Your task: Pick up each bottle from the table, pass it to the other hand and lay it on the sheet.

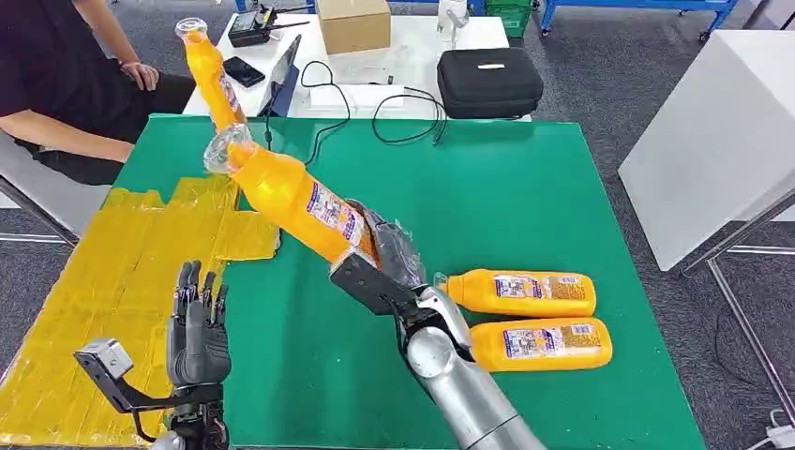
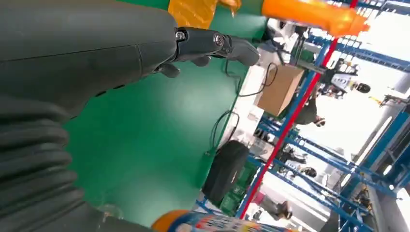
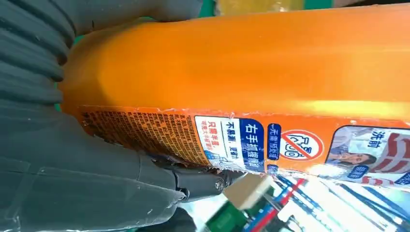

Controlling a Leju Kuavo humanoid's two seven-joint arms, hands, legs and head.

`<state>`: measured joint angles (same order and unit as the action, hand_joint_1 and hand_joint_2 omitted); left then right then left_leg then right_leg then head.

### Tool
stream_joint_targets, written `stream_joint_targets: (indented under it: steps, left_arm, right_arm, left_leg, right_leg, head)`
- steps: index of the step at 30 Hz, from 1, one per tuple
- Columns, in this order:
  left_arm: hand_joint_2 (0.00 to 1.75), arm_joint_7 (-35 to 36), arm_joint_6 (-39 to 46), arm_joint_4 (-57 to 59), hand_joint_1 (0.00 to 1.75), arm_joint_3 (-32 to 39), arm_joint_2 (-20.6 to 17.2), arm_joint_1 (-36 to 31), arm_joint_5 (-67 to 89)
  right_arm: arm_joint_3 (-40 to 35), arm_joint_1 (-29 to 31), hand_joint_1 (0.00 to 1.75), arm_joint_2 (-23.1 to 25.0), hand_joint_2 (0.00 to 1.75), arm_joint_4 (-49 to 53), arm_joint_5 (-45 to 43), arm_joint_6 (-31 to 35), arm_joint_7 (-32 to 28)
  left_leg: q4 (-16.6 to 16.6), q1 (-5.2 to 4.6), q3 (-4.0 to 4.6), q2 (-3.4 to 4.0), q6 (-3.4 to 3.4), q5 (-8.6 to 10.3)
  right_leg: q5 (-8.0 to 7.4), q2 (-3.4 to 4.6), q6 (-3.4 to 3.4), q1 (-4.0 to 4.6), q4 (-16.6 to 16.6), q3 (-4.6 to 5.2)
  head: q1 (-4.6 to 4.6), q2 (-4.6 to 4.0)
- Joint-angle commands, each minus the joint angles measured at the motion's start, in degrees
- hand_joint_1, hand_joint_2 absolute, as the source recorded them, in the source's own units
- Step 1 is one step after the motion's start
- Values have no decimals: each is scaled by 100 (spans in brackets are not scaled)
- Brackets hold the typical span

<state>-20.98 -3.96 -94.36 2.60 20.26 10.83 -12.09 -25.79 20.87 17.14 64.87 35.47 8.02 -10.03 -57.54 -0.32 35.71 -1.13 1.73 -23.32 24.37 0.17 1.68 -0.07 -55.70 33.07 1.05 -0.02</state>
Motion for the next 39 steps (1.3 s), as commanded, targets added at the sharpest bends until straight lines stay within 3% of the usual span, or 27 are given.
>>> stream_joint_targets:
  steps: [1, 5, 10, 13, 14, 19, 39]
  left_arm:
    - [175, 33, -36, 209, 0, -157, -26, -20, -51]
    - [175, 37, -64, 226, 0, -175, -26, -73, -46]
    - [175, 44, -60, 217, 0, -200, -26, -112, -63]
    - [175, 46, -83, 242, 0, -186, -26, -75, -68]
    - [175, 46, -88, 247, 0, -201, -26, -90, -67]
    - [175, 47, -143, 252, 0, -251, -26, -129, -71]
    - [175, 0, -172, 152, 0, -230, -26, -105, -125]
  right_arm:
    - [-560, -31, 175, -122, 175, 253, 100, 30, -8]
    - [-866, 101, 175, 66, 175, -412, 214, 38, 54]
    - [-897, 107, 175, 111, 175, -456, 239, 80, 57]
    - [-1046, 193, 175, 220, 175, -1083, 318, 31, 66]
    - [-1071, 210, 175, 270, 175, -1254, 323, 55, 49]
    - [-1871, 475, 175, 286, 175, -2122, -117, 266, 254]
    - [-2758, 503, 175, 286, 175, -2590, -485, 225, 334]
  left_leg:
    - [3, 2, -32, 10, -12, -14]
    - [4, 2, -28, 16, -11, -10]
    - [5, 2, -18, 6, -8, -5]
    - [-5, 9, -59, 17, -23, -27]
    - [8, 2, -30, 15, -9, -8]
    - [8, 3, -36, 16, -13, -11]
    - [5, 2, -27, 6, -10, -9]
  right_leg:
    - [13, 0, -1, 2, 6, -34]
    - [7, 8, -1, 2, 6, -26]
    - [5, -2, -1, 2, 5, -19]
    - [25, -3, -3, 9, 3, -64]
    - [5, 8, -1, 1, 10, -29]
    - [8, 8, -3, 3, 9, -37]
    - [9, -1, -2, 2, 5, -30]
  head:
    - [0, 0]
    - [0, 0]
    - [0, 0]
    - [0, 0]
    - [0, 0]
    - [0, 0]
    - [4, 0]
